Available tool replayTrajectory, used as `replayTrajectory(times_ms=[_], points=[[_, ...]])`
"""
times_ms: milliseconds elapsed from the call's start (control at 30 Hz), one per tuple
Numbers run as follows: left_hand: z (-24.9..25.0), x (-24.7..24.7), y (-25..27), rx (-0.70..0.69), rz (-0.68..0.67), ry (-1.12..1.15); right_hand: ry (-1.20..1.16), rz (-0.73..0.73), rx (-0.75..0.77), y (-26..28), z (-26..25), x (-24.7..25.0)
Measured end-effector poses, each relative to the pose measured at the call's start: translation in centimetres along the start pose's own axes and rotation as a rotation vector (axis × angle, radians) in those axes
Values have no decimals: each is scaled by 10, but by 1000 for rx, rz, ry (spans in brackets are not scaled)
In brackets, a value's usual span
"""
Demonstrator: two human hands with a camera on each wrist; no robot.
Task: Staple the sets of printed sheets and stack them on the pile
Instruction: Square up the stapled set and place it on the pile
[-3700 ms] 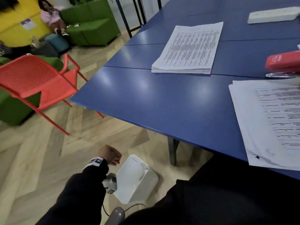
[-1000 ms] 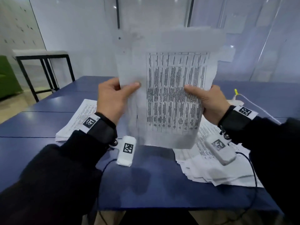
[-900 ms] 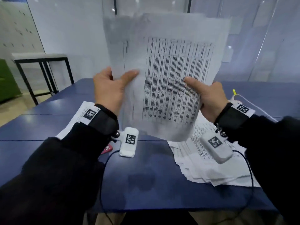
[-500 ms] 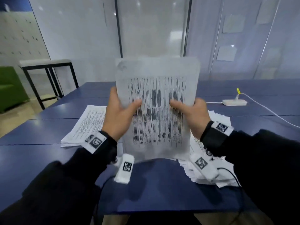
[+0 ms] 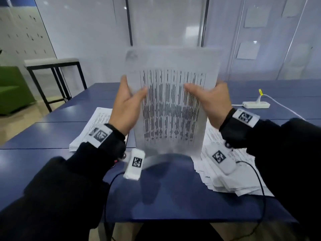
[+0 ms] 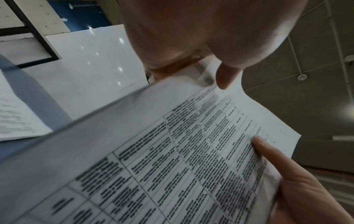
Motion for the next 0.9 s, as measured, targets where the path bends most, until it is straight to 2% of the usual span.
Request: replayTrajectory(times_ms=[100, 167, 267, 333, 533, 633, 767, 900], points=[[22, 10, -14, 5, 109, -11, -29, 66, 59, -18, -24, -1], [18, 8, -10, 22, 96, -10, -44, 34, 18, -19, -15, -2], [-15, 6, 5, 65, 52, 3, -7, -10, -76, -8, 19, 6], [-30, 8, 9, 70, 60, 27, 16, -16, -87, -3, 31, 9], [-6, 23, -16, 47, 128, 7, -25, 10, 54, -14, 0, -10], [0, 25, -8, 46, 113, -53, -40, 1, 27, -11, 10, -11], [-18, 19, 12, 34, 23, -75, -40, -28, -45, 2, 27, -7], [-6, 25, -5, 8, 66, -2, -70, -1, -20, -15, 11, -9]])
Point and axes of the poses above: each hand's wrist, its own y-axis away from the middle knuckle, its own x-axis out of the back of the hand, z = x × y, the point moved 10 cm from there along -y, towards the middle knuckle, and after that the axes turned 12 degrees about -y, right-handed, at the moved point
